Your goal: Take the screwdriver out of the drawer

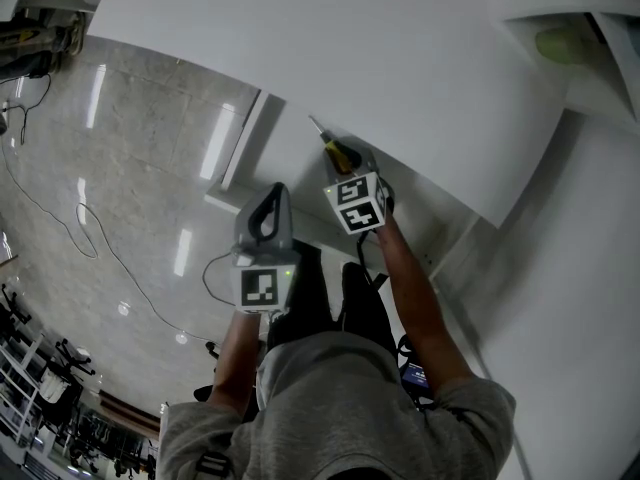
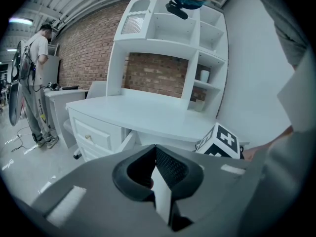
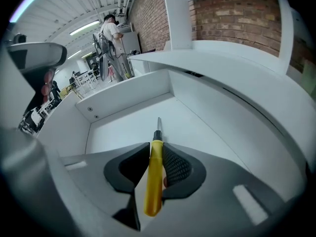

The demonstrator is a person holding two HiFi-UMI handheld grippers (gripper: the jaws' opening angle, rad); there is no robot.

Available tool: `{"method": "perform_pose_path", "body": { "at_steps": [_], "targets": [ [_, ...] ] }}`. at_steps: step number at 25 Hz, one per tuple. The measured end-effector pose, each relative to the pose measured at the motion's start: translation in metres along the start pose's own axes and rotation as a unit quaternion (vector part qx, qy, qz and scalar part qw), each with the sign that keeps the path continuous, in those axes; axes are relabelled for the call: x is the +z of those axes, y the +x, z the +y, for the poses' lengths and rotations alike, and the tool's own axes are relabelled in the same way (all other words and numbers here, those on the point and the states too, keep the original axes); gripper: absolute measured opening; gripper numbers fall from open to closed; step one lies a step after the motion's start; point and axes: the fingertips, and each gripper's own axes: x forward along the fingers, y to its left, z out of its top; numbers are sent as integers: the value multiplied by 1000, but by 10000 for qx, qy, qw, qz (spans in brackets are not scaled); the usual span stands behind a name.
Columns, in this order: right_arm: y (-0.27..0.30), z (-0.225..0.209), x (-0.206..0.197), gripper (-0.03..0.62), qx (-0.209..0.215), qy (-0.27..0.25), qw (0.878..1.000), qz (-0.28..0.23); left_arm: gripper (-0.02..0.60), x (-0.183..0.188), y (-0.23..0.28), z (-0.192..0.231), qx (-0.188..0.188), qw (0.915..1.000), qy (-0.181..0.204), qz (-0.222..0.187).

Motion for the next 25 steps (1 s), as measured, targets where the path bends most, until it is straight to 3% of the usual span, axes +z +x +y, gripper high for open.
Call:
{"method": "perform_pose_path", "body": {
  "at_steps": [14,25],
  "targets": [
    [-53,25,33,83,81,-92,9991,-400,12,40,-26,-2,-36,9995,158,-255],
    [-137,50,74,83,-199,19,9927,-1186,12,78,-48,-18,-349,9963,514,-590]
  ]
}}
